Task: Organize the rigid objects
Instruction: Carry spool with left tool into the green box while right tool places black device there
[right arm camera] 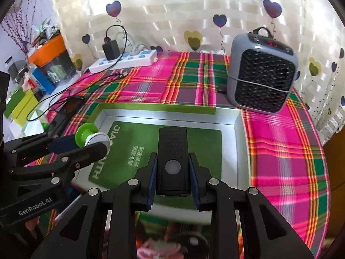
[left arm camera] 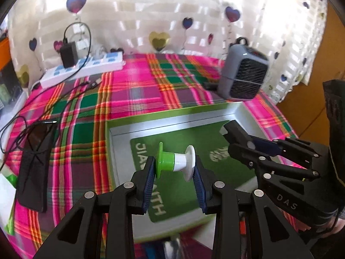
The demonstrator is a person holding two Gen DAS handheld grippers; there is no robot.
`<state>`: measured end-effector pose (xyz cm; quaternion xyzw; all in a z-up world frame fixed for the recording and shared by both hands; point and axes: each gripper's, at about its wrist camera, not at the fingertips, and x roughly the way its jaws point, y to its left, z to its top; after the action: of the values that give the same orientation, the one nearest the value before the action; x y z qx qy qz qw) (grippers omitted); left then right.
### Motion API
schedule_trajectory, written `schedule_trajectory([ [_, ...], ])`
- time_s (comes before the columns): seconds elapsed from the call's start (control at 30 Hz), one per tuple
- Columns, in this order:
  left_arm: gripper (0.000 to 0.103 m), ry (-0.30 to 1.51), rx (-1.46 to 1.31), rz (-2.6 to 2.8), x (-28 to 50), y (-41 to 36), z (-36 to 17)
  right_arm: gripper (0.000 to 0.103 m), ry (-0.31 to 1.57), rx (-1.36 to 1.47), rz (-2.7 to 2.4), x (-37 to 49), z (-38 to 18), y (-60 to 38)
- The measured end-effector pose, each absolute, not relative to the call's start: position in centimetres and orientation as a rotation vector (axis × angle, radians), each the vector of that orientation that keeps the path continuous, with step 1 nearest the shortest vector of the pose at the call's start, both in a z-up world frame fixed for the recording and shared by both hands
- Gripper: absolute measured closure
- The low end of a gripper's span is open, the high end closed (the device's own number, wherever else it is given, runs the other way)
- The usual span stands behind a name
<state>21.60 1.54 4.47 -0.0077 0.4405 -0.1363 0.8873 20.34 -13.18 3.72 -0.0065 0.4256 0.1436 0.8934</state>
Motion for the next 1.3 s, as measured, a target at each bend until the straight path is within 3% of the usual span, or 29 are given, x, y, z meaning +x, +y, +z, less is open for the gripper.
schedule_trajectory([
  [1.3, 0.070, 0.958, 0.065, -0.227, 24.6, 1.3, 1.7, 0.074, 0.944, -0.018, 0.274, 25.1, 0.8, -11.9],
])
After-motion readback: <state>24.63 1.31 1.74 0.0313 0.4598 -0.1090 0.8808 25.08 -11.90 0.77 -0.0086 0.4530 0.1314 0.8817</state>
